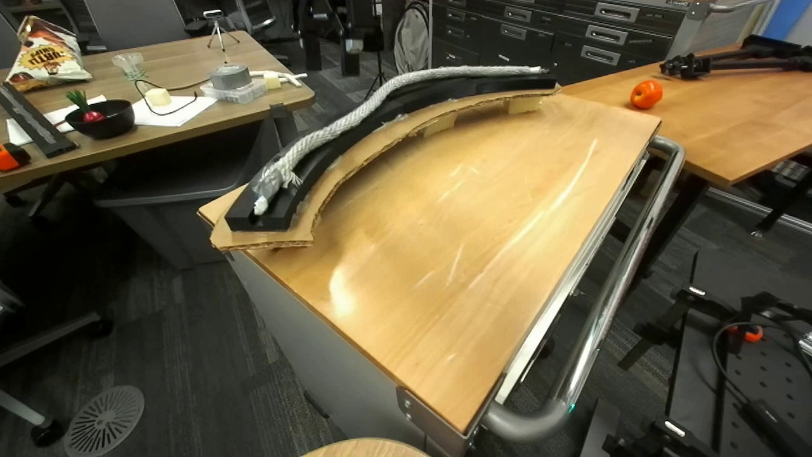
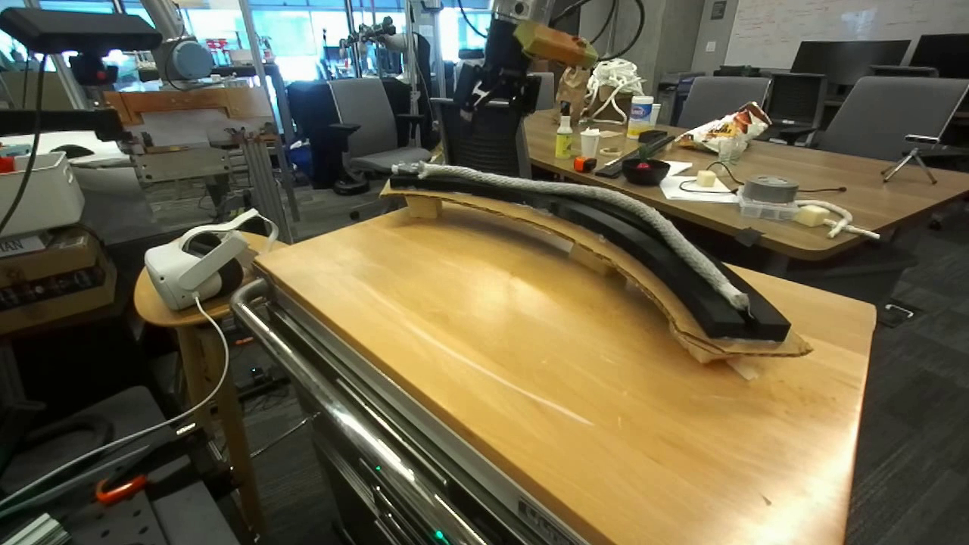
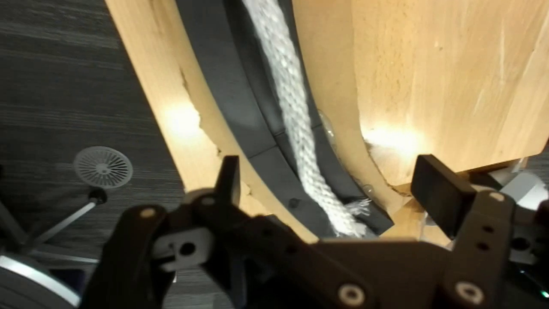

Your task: Put the white rope on the black board

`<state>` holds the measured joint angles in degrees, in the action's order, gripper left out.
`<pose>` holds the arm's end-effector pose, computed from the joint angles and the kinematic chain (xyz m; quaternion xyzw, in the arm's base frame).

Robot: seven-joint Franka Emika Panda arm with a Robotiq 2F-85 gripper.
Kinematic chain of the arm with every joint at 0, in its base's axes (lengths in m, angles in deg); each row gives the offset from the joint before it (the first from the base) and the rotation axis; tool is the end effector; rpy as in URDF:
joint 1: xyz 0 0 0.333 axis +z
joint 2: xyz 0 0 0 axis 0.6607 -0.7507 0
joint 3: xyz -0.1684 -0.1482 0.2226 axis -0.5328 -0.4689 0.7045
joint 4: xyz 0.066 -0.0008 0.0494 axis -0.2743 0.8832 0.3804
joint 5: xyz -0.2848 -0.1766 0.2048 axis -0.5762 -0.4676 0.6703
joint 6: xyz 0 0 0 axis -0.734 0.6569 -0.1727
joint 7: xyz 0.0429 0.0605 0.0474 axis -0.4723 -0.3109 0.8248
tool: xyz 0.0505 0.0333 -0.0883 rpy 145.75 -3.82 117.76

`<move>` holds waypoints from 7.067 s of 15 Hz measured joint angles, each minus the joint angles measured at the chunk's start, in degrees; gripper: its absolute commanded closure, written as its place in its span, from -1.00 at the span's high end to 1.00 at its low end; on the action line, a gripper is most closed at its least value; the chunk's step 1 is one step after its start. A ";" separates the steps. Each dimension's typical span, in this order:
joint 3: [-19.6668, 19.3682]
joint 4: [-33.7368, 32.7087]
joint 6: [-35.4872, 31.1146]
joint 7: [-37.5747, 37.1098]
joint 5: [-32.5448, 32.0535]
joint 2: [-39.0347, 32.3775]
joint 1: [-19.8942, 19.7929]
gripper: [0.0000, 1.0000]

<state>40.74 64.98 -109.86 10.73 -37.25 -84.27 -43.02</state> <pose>0.7309 0.0652 0.4261 -0.7600 -0.6399 -0.0285 0.1103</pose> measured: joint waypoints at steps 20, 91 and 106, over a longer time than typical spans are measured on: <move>-11.25 4.50 -6.91 -20.06 -11.12 -0.70 -5.38 1.00; -5.97 2.34 -0.33 -10.70 -8.48 -3.70 -5.07 -0.94; -5.50 1.66 -2.52 -11.50 0.11 -4.12 -9.26 0.01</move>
<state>35.24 66.64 -112.38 -0.78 -37.15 -88.39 -52.28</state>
